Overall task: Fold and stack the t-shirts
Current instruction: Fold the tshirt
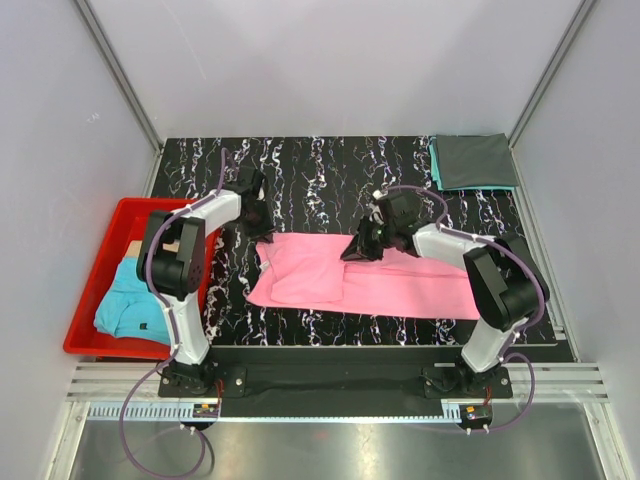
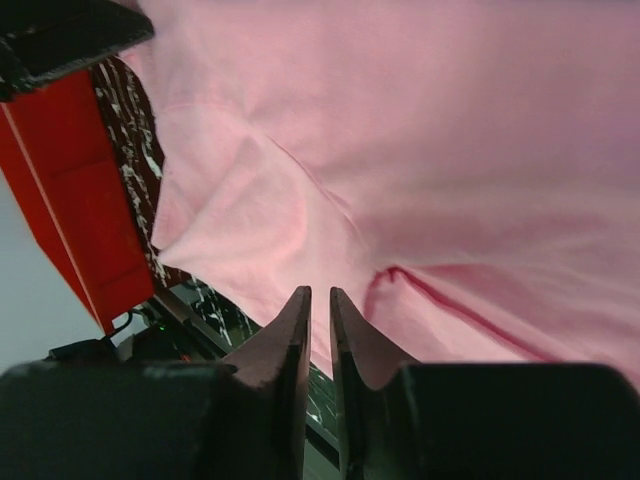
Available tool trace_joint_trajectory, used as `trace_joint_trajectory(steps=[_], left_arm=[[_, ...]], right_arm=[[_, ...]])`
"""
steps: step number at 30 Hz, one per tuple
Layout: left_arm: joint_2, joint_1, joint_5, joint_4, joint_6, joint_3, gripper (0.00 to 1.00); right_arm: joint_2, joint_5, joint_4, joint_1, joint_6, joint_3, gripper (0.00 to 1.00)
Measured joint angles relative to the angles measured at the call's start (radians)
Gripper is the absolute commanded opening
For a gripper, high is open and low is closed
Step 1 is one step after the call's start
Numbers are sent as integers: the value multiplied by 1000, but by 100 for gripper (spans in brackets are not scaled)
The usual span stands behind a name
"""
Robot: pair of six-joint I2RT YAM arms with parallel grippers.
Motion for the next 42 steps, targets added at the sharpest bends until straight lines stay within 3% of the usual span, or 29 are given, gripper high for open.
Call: trace_joint_trajectory(steps=[5,13,19,23,26,31,36,42], left_arm=[[1,0,-14,-5,1,7,17],[15,0,-25,-12,2,26,18],[61,0,-24,-10,20,90,18],[150,0,-12,-18,34,219,18],[217,0,3,0,44,319,21],[256,3,97,8,61,401,44],[201,2,119,-21,69,404,53],[-78,11,61,-104,79,267,53]], right_arm=[[66,-15,48,11,19,69,19],[183,-10,90,11,31,37,18],[174,12,98,13,27,37,20],[123,47,40,14,21,38,23],[68,74,-19,14,16,49,25],[30,108,-63,26,2,88,32],[34,171,-109,104,-16,106,34],[63,228,-137,182,3,106,39]])
